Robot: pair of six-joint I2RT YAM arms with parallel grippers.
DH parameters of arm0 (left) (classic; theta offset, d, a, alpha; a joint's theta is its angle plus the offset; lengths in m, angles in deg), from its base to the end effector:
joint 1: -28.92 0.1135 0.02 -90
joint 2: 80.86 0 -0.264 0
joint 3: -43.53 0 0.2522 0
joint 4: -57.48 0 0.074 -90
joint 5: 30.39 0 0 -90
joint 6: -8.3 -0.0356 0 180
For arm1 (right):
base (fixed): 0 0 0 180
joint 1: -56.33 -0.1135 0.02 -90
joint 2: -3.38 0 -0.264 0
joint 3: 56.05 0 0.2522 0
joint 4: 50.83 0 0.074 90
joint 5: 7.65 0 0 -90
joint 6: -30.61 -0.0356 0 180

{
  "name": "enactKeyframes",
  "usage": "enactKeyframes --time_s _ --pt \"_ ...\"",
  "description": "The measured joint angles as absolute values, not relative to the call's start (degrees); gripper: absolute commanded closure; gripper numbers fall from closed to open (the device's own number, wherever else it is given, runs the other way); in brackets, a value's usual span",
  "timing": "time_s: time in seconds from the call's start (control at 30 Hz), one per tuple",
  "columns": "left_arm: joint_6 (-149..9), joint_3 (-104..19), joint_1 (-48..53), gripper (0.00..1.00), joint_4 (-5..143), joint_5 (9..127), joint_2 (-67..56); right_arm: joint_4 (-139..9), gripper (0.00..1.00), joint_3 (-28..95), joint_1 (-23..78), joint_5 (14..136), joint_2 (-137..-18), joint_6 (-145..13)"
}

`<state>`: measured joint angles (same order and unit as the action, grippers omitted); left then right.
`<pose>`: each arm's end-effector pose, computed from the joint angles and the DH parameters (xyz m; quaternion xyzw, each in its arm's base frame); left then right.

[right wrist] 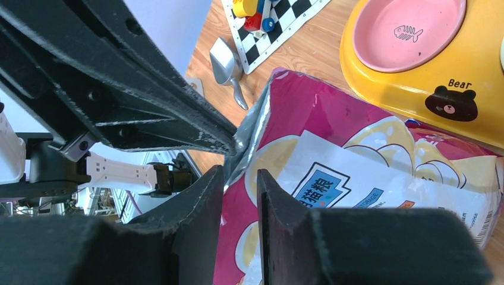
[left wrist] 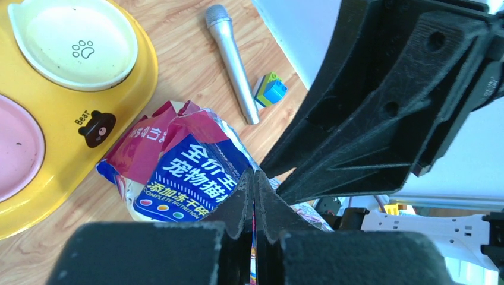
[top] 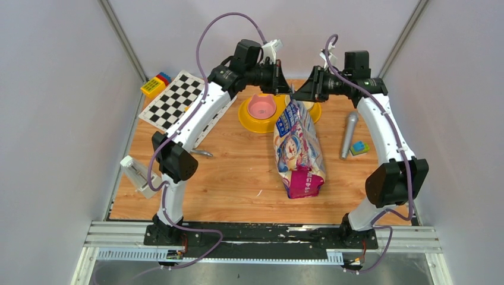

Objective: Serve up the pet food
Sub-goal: Open the pet food bag at the center of the board.

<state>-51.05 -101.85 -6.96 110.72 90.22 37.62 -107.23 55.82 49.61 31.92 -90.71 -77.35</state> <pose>0.3658 -0.2870 0.4132 0.1765 0.8123 -0.4665 0.3023 0.3489 0.0687 0.3935 -0.1039 0.8295 0.4589 0.3011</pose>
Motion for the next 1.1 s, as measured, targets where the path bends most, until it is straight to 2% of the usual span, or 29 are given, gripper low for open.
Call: enactKeyframes --time_s 0.43,0.5,0.63,0.77,0.87,1.1 --pt "-50.92 -100.23 -6.65 1.00 109.54 91.90 36.79 -107.12 0.80 56.41 49.61 29.82 -92.96 -77.83" --pt "-50.92 -100.23 -6.63 1.00 109.54 91.92 36.79 -107.07 0.82 56.47 49.59 29.47 -93.02 -77.87" --pt "-50.92 -99.99 -6.63 1.00 109.13 91.92 36.77 -107.07 1.00 56.78 49.08 29.12 -93.15 -78.07" --pt "-50.94 -99.97 -6.54 1.00 109.24 91.73 36.77 -107.47 1.00 57.39 48.43 29.93 -93.42 -77.72" --pt "-51.09 -99.99 -6.61 1.00 109.67 89.94 36.75 -109.81 1.00 59.29 47.12 34.98 -93.61 -75.80" --pt "-52.08 -99.99 -7.22 1.00 113.70 82.22 36.22 -112.91 1.00 61.91 36.08 62.56 -91.38 -65.48"
